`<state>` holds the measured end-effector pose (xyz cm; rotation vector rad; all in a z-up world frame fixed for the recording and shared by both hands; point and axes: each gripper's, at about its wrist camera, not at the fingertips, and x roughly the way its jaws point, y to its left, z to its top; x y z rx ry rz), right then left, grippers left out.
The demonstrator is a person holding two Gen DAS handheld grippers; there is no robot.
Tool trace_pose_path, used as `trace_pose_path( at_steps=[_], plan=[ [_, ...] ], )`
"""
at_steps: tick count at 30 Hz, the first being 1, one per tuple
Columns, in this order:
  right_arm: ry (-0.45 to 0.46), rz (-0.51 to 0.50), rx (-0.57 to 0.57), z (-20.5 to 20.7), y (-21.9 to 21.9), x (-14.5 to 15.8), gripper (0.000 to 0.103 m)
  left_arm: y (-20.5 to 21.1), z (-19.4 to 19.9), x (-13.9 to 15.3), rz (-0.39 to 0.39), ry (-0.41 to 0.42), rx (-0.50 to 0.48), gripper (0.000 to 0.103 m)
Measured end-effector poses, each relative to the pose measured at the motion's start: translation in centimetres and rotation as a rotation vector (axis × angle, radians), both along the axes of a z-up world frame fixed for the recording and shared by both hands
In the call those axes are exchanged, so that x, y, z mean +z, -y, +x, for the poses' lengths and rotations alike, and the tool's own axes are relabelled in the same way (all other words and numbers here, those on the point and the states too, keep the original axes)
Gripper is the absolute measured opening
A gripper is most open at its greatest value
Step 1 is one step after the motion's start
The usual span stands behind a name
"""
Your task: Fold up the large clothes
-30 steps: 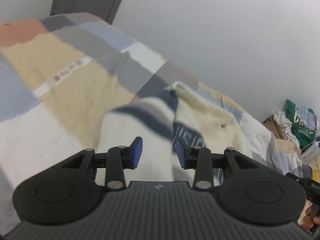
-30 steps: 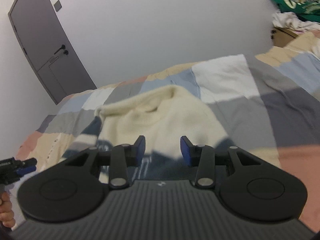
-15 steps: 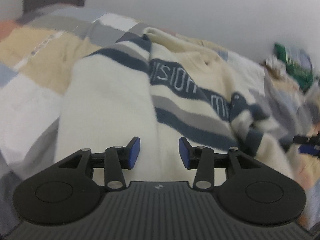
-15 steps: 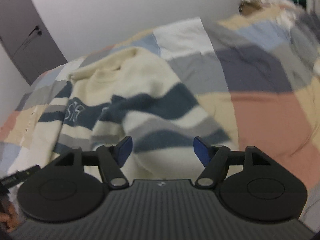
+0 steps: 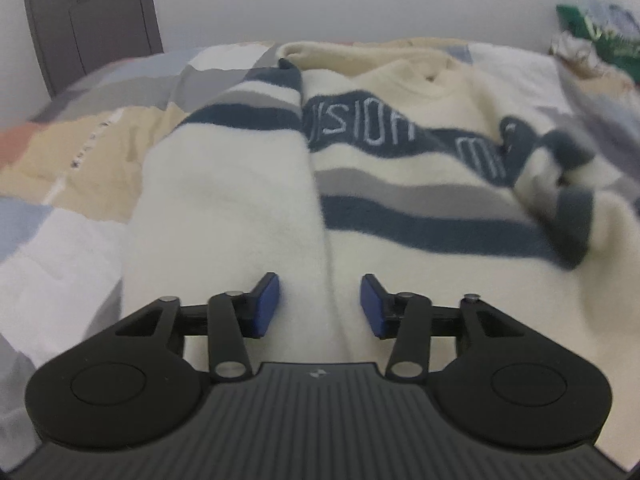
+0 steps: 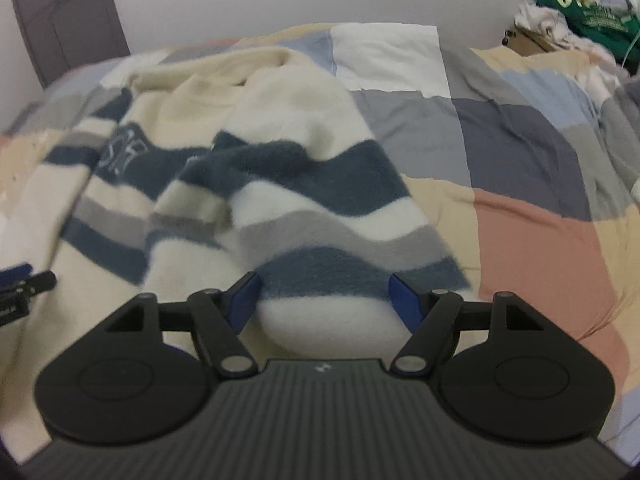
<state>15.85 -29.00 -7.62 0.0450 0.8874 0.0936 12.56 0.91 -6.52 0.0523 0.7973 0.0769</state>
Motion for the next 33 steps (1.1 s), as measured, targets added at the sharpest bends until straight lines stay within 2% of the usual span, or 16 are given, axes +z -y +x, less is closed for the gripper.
trace_pose_path(
  at_steps=[1, 3, 7, 8, 10, 11, 12, 14, 16, 19, 23, 28, 33],
  plan=[
    [-0.008, -0.016, -0.007, 0.1, -0.1, -0.3, 0.078, 0.0, 0.1, -0.1, 0.015, 0.002, 0.010, 0.041],
    [-0.026, -0.051, -0.011, 0.6, -0.2, -1.1, 0.079, -0.3, 0.2, -0.1, 0.028, 0.006, 0.036, 0.025],
    [-0.062, -0.109, -0.041, 1.7, -0.4, -2.7, 0.076, -2.1, 0.3, 0.2, -0.029, 0.014, 0.086, 0.012],
    [-0.063, -0.125, -0.054, 1.9, -0.4, -2.9, 0.071, -2.5, 0.3, 0.4, -0.047, 0.020, 0.097, 0.010],
    [-0.057, -0.136, -0.084, 2.2, -0.2, -2.9, 0.054, -3.8, 0.1, 0.9, -0.085, 0.038, 0.138, 0.009],
    [-0.050, -0.143, -0.106, 2.3, 0.0, -2.7, 0.041, -4.6, 0.0, 1.2, -0.096, 0.053, 0.166, 0.008],
    [-0.042, -0.148, -0.126, 2.2, 0.3, -2.5, 0.036, -5.3, -0.2, 1.5, -0.100, 0.066, 0.193, 0.008],
    [-0.012, -0.114, -0.164, 1.9, 1.2, -1.6, 0.032, -7.4, -0.3, 1.9, -0.129, 0.084, 0.251, 0.008],
    [0.026, -0.086, -0.194, 1.6, 1.9, -0.4, 0.030, -9.6, -0.4, 2.2, -0.179, 0.092, 0.304, 0.007],
    [0.097, -0.106, -0.229, 1.5, 2.7, 1.6, 0.028, -12.2, -0.5, 2.4, -0.242, 0.096, 0.341, 0.007],
    [0.167, -0.173, -0.264, 3.1, 4.7, 4.6, 0.028, -13.9, 0.1, 3.7, -0.202, 0.130, 0.360, 0.007],
    [0.206, -0.226, -0.289, 7.5, 8.9, 8.5, 0.027, -17.7, 1.7, 5.5, -0.183, 0.205, 0.477, 0.007],
    [0.238, -0.238, -0.311, 13.1, 10.5, 11.2, 0.027, -21.4, 4.2, 7.1, -0.102, 0.284, 0.601, 0.006]
  ],
)
